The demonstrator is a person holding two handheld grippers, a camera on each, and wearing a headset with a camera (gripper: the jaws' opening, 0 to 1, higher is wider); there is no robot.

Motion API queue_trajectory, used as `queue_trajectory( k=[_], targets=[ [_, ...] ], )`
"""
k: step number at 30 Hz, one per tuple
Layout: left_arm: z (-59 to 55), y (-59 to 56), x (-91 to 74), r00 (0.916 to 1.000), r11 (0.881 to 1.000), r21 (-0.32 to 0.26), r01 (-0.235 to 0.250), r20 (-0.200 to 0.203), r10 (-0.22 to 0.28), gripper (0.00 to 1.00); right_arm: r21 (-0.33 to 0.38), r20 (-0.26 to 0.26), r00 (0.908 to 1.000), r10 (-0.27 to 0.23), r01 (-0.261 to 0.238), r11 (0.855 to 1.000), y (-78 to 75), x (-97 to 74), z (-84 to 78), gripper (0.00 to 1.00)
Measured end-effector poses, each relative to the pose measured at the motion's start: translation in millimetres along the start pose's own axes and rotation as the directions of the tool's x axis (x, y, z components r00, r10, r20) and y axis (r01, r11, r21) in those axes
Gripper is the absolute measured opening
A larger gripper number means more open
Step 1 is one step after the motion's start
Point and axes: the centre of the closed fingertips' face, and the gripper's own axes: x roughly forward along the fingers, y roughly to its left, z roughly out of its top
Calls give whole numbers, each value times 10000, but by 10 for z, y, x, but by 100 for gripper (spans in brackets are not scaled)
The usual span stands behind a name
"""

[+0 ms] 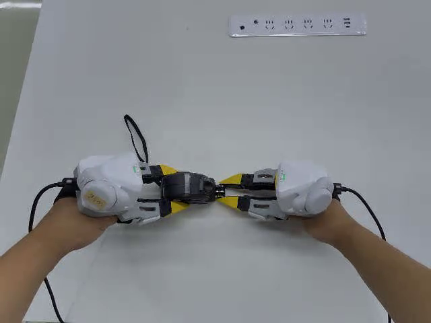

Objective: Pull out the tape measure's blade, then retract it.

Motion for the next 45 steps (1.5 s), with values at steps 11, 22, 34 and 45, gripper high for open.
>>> queue_trajectory(
  k=[11, 22, 34, 45],
  targets=[
    [-1, -6, 1, 10000, 10000, -25, 81, 2, -81, 31, 73, 58, 10000, -50, 49, 10000, -1, 1, -4, 12],
    [-18, -3, -4, 9998, 9998, 100, 169, -119, -168, 30, 9, 4, 10000, 72, -72, 10000, 12, -6, -8, 11],
    [-29, 2, -5, 9997, 9997, 137, 200, -109, -198, 30, -21, -39, 10000, 9, -9, 10000, 23, -58, -31, 11],
    [-35, 2, -1, 9997, 9997, 131, 205, -94, -203, 30, -19, -71, 9999, -115, 115, 9999, 9, -172, -75, 10]
  ],
)
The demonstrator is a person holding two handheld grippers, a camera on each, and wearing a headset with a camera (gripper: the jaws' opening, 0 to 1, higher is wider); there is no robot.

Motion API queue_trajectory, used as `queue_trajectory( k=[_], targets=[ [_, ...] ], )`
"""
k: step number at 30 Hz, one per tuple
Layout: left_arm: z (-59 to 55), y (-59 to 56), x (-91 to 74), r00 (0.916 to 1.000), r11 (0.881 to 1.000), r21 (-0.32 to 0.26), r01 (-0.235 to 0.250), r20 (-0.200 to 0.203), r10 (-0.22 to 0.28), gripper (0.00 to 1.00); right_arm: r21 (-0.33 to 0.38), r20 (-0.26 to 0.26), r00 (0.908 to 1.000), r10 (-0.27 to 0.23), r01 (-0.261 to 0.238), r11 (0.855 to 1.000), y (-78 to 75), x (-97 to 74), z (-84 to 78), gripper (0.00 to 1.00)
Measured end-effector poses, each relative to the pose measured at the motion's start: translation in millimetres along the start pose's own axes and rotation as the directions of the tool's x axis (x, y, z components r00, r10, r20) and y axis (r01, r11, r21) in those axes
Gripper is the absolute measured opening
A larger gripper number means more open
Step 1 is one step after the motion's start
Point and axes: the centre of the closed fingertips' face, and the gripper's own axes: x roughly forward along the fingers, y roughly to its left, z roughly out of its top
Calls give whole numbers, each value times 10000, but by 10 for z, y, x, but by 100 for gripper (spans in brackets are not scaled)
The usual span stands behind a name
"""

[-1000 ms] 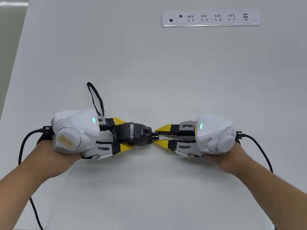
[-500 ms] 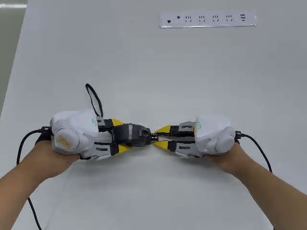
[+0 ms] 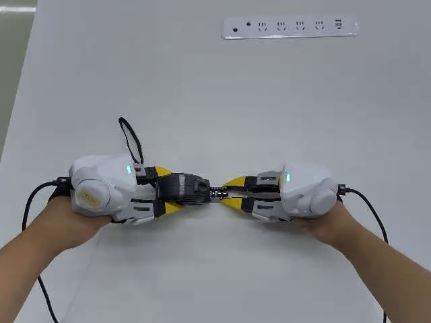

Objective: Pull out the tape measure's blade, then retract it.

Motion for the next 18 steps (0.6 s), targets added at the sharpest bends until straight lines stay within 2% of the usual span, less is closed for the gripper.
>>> queue_trajectory(
  k=[18],
  targets=[
    [12, -17, 0, 10000, 10000, 46, 10, -35, -10, 30, 171, 8, 10000, -99, 99, 9998, 5, -101, -36, 10]
  ],
)
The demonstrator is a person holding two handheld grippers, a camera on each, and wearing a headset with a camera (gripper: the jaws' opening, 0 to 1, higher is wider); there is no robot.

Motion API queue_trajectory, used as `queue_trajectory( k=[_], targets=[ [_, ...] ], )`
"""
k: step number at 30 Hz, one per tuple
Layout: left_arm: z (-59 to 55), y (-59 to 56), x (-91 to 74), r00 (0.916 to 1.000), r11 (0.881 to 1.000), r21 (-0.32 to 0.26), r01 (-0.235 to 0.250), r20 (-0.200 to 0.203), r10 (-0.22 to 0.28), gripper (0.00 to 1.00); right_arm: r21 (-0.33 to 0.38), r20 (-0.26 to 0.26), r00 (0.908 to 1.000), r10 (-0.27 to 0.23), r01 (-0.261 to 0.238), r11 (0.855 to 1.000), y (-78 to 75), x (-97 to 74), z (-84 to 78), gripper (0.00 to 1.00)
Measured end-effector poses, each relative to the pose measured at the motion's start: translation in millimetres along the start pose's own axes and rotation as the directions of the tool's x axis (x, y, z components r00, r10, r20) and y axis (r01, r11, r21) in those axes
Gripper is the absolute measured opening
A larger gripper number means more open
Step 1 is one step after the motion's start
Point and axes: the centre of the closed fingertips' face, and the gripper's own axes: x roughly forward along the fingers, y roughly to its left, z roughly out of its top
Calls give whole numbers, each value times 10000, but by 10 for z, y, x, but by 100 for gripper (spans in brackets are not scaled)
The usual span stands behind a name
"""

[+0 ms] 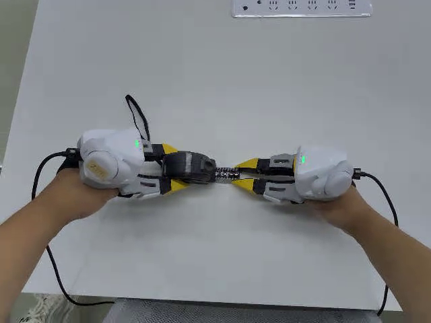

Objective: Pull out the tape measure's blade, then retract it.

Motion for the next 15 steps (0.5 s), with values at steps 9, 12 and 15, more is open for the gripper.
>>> queue_trajectory(
  k=[9, 12, 15],
  targets=[
    [16, -7, -4, 10000, 10000, 20, 37, 29, -37, 30, 38, -13, 10000, -73, 73, 10000, -11, -74, -27, 10],
    [20, -9, -4, 10000, 10000, 29, 38, 28, -38, 30, 68, -13, 10000, -98, 98, 9999, -13, -95, -34, 10],
    [22, -8, -2, 10000, 10000, 38, 49, 32, -49, 30, 23, -41, 9999, -134, 134, 9999, -14, -122, -43, 10]
  ],
)
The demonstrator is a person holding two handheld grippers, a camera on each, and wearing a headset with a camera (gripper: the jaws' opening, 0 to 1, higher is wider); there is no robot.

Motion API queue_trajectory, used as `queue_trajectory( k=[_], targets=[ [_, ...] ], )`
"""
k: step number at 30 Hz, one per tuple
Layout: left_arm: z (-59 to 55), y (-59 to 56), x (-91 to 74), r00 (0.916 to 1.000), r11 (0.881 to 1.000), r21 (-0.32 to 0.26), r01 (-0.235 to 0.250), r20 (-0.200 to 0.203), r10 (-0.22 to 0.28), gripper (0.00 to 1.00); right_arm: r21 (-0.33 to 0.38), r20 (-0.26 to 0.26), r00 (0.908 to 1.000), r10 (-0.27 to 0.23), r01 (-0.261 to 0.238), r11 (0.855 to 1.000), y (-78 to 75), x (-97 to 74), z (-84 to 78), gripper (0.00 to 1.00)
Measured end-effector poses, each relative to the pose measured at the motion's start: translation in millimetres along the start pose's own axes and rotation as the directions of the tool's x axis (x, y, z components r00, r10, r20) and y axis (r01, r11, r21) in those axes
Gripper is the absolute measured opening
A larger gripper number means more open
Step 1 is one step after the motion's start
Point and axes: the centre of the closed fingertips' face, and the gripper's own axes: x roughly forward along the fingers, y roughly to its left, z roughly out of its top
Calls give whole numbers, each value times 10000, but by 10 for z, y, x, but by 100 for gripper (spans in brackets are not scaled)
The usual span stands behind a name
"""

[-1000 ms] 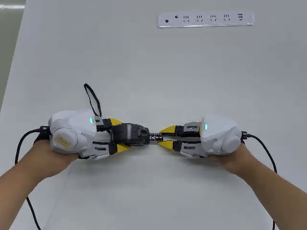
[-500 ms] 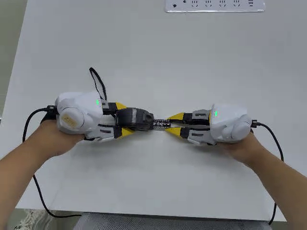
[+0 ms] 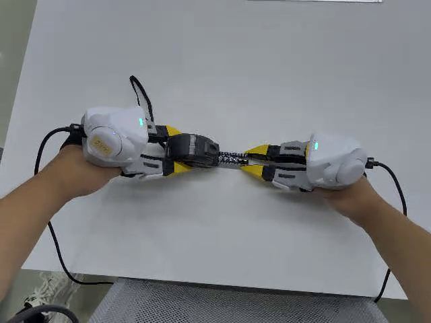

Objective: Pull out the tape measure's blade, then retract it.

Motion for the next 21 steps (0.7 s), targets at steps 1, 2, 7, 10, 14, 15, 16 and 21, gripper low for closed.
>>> queue_trajectory(
  k=[1, 2, 7, 10, 14, 15, 16, 21],
  targets=[
    [1, 0, 0, 10000, 10000, 11, 2, 1, -2, 30, -5, 2, 10000, -13, 13, 10000, 1, -9, -4, 10],
    [1, 0, 1, 10000, 10000, 16, 0, -1, 0, 30, 34, 11, 10000, -35, 35, 10000, -2, -20, -10, 10],
    [2, 0, 3, 10000, 10000, 46, -11, -30, 11, 30, -32, -4, 10000, -90, 90, 10000, -7, -62, -24, 10],
    [2, 0, 4, 10000, 10000, 47, 0, -7, 0, 30, 3, -6, 9999, -113, 113, 9999, -9, -92, -35, 10],
    [-1, 0, 7, 10000, 10000, 61, 7, -7, -7, 30, 89, 23, 9999, -169, 169, 9998, -8, -144, -47, 10],
    [-1, 0, 8, 10000, 10000, 56, 8, 1, -8, 30, 156, 18, 9998, -175, 175, 9997, -5, -157, -52, 10],
    [0, 0, 7, 10000, 10000, 59, 9, 6, -9, 30, 164, 7, 9998, -191, 190, 9997, -6, -169, -55, 10],
    [-2, -2, 8, 10000, 10000, 97, -8, -1, 8, 30, 251, -10, 9996, -268, 268, 9993, -18, -232, -91, 10]
  ],
)
